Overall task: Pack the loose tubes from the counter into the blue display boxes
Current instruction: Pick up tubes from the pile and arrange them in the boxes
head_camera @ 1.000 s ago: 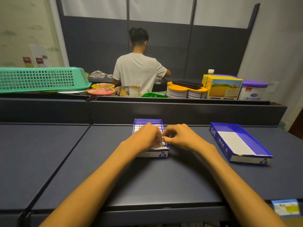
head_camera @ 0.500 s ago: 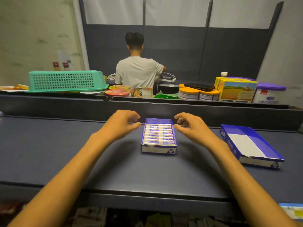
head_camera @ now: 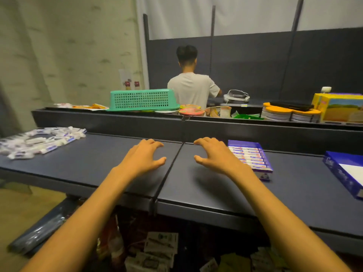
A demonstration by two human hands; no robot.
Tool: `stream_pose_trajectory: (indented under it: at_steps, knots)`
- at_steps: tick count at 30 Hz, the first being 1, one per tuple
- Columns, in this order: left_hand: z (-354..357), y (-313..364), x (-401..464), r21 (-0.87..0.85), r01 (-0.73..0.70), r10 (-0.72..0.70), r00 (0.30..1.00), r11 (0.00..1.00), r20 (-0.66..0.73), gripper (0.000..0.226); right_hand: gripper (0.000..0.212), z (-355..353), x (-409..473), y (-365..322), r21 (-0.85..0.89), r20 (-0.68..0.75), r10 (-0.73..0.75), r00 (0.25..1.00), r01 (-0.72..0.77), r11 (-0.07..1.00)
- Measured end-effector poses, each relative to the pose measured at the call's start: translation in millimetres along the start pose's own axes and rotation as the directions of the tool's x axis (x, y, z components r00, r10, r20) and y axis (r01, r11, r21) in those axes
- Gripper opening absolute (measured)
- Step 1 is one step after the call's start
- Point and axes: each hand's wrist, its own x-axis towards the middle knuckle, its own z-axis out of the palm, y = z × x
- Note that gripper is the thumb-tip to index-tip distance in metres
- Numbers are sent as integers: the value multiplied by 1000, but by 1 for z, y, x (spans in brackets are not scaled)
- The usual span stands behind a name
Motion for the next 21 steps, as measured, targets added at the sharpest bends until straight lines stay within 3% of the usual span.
stream_pose_trajectory:
  at_steps: [14, 21]
  knots:
    - [-50, -269, -140, 119, 169, -174, 984, 978, 30, 61, 56, 92, 101, -280, -17, 102, -192, 976, 195, 981]
    - [-60, -364, -171, 91, 284, -286, 958, 955, 12, 61, 55, 127, 158, -365, -29, 101, -258, 961, 262, 965]
